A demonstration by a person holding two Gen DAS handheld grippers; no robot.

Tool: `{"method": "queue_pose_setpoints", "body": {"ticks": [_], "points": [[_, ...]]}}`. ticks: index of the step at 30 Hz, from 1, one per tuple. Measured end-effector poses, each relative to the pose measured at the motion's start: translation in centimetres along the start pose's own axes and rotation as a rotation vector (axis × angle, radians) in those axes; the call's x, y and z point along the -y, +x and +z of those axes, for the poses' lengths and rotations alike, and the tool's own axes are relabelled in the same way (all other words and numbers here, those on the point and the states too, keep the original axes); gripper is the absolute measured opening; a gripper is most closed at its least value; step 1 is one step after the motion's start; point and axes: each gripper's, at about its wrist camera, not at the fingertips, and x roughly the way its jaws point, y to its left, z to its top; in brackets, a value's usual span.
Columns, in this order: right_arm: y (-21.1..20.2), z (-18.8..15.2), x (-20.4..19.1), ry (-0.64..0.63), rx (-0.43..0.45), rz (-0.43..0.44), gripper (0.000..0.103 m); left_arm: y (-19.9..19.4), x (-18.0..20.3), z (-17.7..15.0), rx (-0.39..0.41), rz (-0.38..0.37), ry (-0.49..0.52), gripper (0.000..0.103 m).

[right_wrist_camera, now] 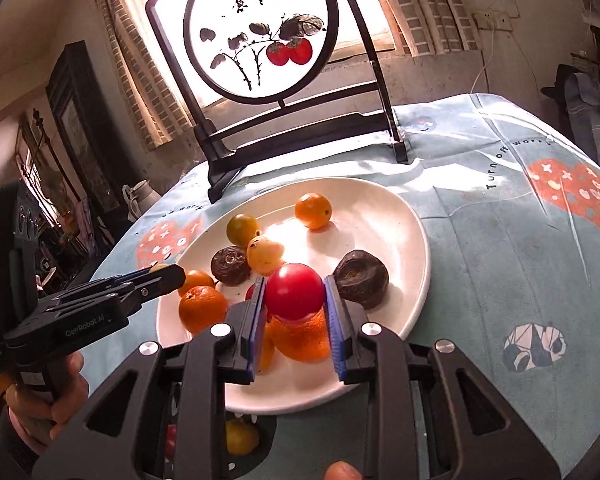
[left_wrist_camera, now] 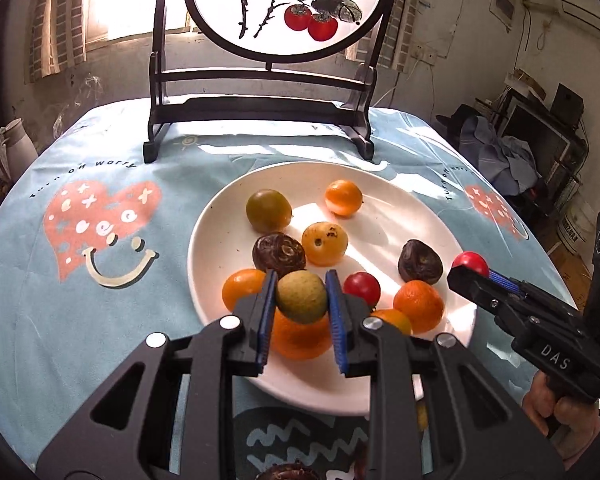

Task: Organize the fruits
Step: 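Lower both held fruits onto the white plate and open both tools, then grasp a red tomato with the right tool while the left tool grasps a dark purple fruit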

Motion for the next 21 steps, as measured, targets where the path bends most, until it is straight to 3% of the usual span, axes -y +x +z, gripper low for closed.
{"method": "queue_pose_setpoints", "body": {"ticks": [1,3,4,5,7,11,17,21], "points": [[0.4,0.1,0.2,0.003,-0.007,0.0,0.03,0.4,0.0,0.2,-0.006,0.004,0.003,0.026],[0.7,0.0,0.4,0.008,-0.023,-0.001,0.055,0.5,0.0,0.2,-0.002,0.047,-0.002,0.052],[0.5,0.0,0.3,0.01,-0.025,-0.003,0.057,0.2,0.0,0.1,0.011,0.079,-0.013,0.082],[0.1,0.1,0.2,0.009,-0.02,0.002,0.058,-0.4,-0.1,-0.1,0.039,0.098,-0.024,0.086],[-0.9,0.4,-0.3,-0.012,-0.008,0.011,0.059,-1.7,0.0,0.0,0.052,0.089,-0.011,0.087],[-3.1,0.0,-1.7,-0.091,-0.037,0.002,0.063,-4.4,0.1,-0.3,0.054,0.115,-0.002,0.099],[-5.5,-4.4,-3.6,-0.322,-0.138,0.048,0.063,-6.3,-1.0,-4.7,0.024,0.111,0.051,0.099],[-5.1,-7.1,-3.1,-0.33,-0.235,0.028,0.063,-6.7,-2.3,-7.2,-0.017,0.107,0.033,0.099]]}}
